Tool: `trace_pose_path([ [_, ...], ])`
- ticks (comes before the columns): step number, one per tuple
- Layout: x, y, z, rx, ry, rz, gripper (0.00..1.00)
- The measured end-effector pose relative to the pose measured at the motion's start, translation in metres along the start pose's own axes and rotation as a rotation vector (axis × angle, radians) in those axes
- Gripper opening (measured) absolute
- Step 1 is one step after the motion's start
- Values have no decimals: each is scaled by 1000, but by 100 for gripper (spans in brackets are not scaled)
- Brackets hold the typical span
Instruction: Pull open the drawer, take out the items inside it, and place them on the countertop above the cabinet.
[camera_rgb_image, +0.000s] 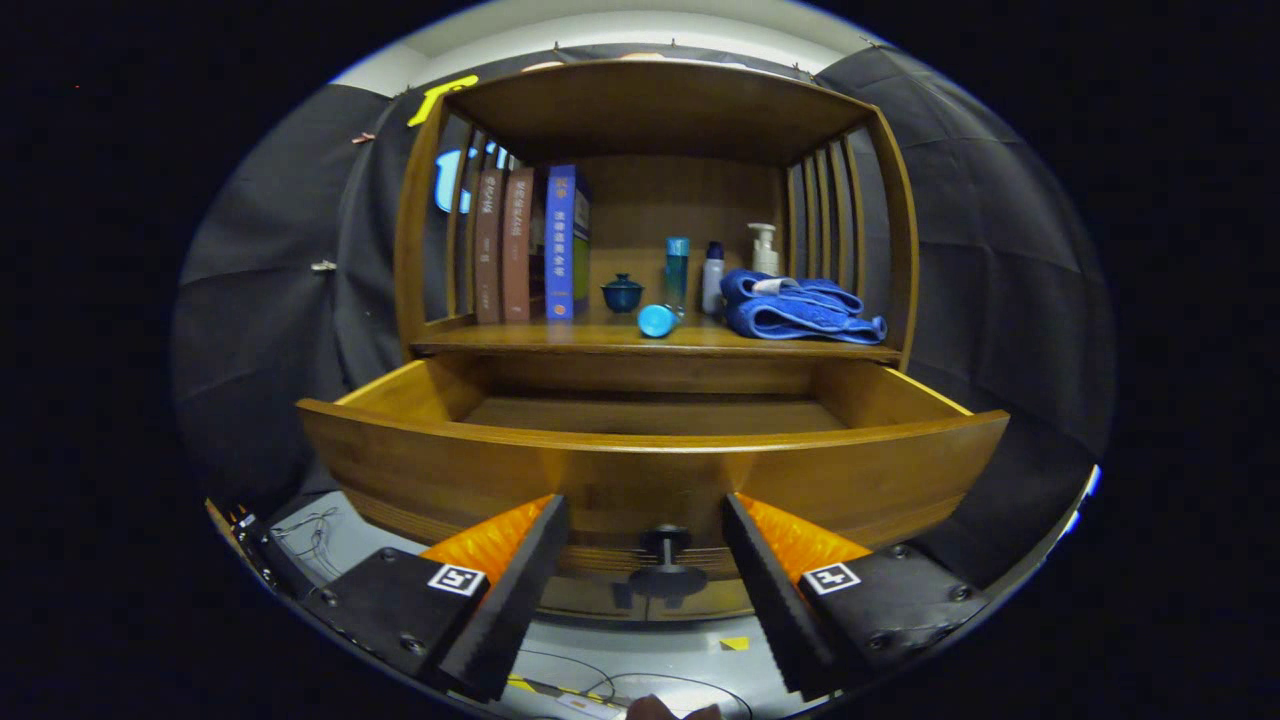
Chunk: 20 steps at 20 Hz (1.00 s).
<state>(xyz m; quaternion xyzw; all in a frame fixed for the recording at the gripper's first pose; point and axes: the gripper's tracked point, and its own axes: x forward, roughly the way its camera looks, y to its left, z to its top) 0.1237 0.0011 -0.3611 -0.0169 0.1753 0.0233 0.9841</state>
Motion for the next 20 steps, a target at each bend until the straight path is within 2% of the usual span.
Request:
trace_pose_path([
  [9,44,4,11,-57,-9,-14,100],
  [20,111,10,10,-39,46,-22,100],
])
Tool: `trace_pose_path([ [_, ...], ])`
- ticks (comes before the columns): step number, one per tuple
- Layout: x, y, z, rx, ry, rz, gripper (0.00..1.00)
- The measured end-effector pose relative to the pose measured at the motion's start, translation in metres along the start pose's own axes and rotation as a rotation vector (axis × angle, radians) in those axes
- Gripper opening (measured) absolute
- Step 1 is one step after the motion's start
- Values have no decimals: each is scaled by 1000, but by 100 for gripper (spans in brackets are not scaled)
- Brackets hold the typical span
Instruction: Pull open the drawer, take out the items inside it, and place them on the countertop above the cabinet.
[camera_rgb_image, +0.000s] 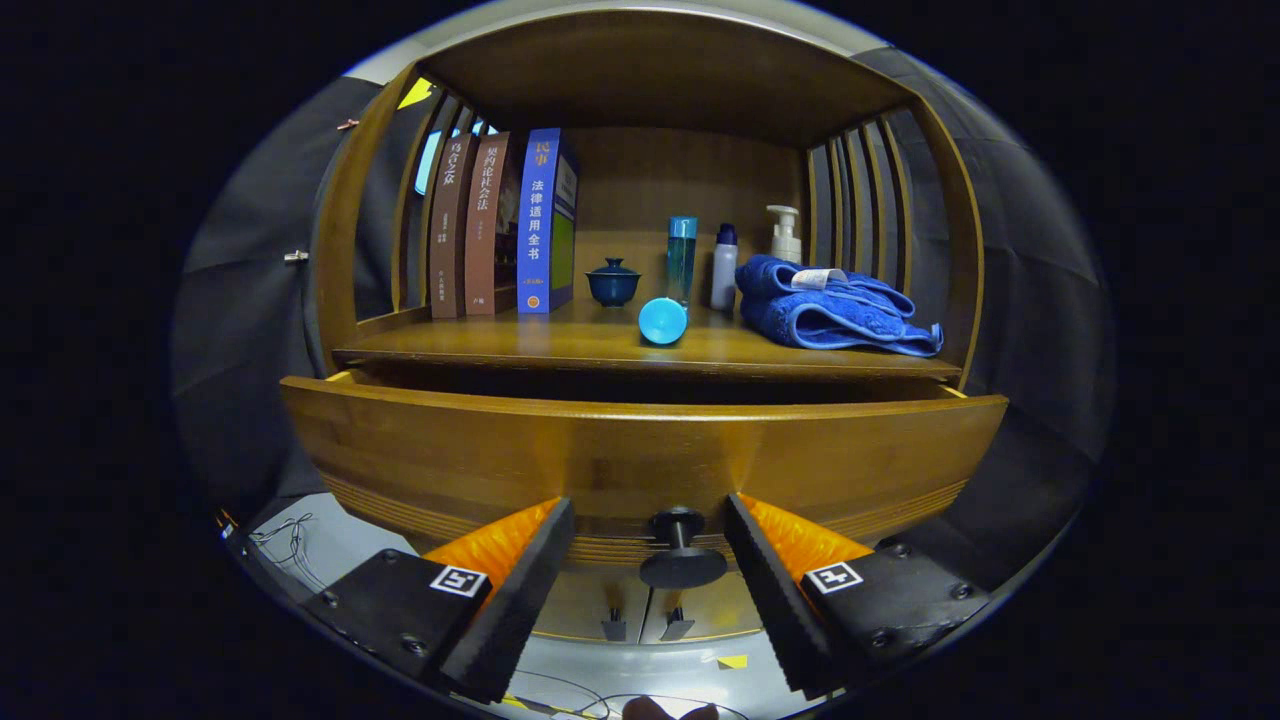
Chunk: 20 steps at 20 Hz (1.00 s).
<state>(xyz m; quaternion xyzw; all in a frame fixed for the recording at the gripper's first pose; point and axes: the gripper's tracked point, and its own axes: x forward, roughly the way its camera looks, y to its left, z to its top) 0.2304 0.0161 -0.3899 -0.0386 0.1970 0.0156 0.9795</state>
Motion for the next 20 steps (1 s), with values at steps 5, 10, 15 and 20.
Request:
trace_pose_path([
  [5,21,2,5,-2,15,-3,100],
  [10,35,3,7,-2,25,-6,100],
  [15,37,5,5,-27,30,-8,100],
  [20,32,4,17,-12,10,-10,100],
])
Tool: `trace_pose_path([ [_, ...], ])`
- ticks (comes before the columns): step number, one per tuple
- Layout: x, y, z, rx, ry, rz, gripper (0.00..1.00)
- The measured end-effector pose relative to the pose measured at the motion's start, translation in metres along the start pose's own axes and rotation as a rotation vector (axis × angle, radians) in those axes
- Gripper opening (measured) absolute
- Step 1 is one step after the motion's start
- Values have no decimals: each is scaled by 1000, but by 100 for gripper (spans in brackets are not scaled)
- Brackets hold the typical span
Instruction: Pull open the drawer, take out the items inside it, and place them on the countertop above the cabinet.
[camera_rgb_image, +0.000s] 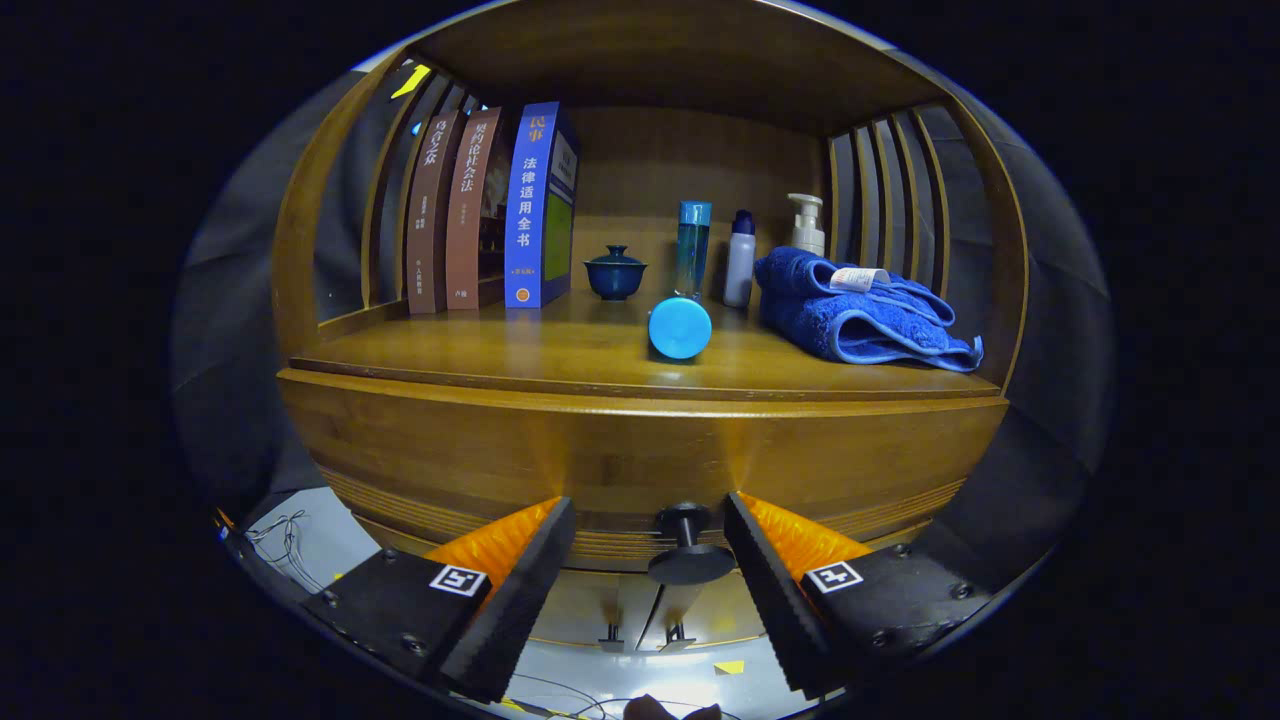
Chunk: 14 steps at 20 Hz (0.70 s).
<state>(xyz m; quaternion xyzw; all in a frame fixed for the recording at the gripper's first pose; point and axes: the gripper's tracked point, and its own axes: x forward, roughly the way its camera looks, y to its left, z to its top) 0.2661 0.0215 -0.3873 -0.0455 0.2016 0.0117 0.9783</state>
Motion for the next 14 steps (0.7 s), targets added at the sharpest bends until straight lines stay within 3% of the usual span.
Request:
trace_pose_path([
  [5,-25,7,47,6,-77,21,100],
  [14,-110,32,160,-21,-277,84,99],
])
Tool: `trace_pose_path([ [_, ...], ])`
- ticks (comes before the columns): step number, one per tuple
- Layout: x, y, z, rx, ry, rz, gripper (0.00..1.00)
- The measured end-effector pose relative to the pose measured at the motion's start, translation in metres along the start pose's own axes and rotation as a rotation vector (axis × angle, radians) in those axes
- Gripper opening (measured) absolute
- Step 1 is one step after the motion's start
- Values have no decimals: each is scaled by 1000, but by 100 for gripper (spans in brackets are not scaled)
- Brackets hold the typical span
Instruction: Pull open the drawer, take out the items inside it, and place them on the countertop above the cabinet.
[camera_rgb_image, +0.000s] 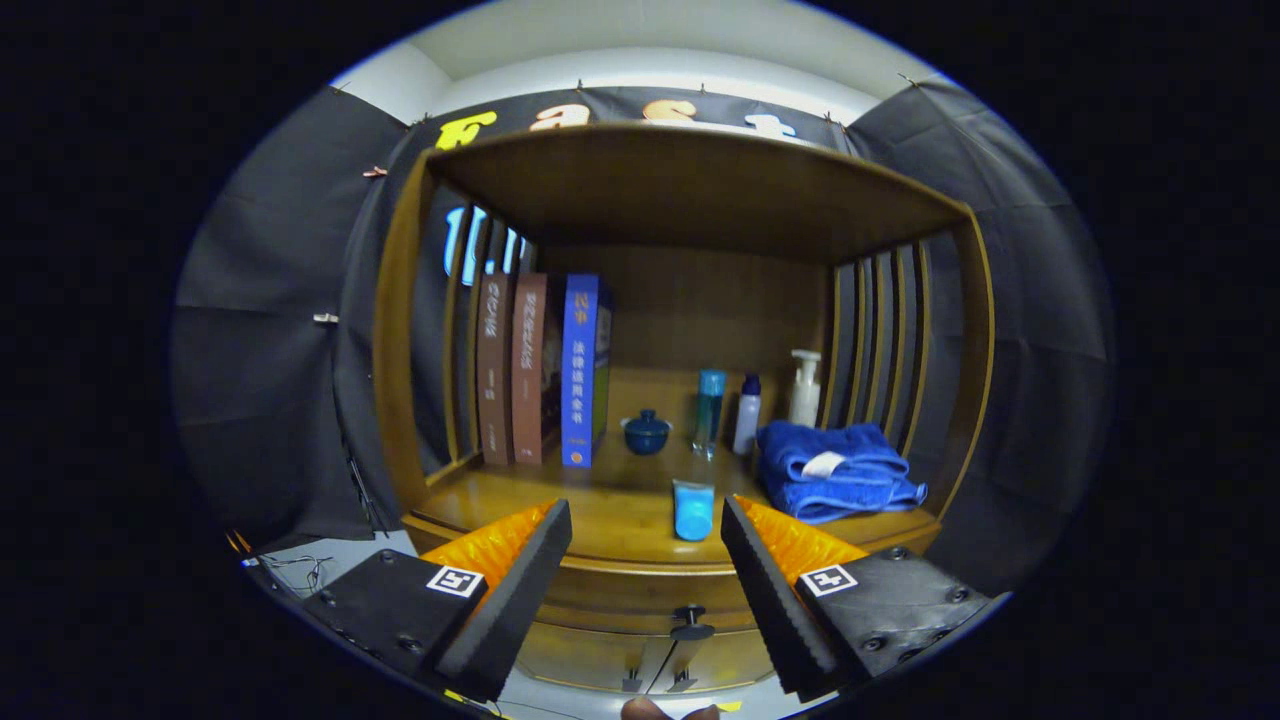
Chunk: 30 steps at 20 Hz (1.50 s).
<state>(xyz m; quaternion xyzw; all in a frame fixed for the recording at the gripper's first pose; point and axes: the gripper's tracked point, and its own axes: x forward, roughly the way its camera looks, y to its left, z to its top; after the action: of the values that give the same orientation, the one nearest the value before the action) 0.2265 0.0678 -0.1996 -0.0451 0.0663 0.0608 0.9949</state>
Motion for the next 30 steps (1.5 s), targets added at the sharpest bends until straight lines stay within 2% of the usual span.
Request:
trace_pose_path([
  [9,-51,27,96,30,-73,64,99],
  [14,-68,19,127,34,-92,36,99],
  [20,-84,14,148,26,-124,19,99],
  [30,-85,18,147,17,-122,21,99],
])
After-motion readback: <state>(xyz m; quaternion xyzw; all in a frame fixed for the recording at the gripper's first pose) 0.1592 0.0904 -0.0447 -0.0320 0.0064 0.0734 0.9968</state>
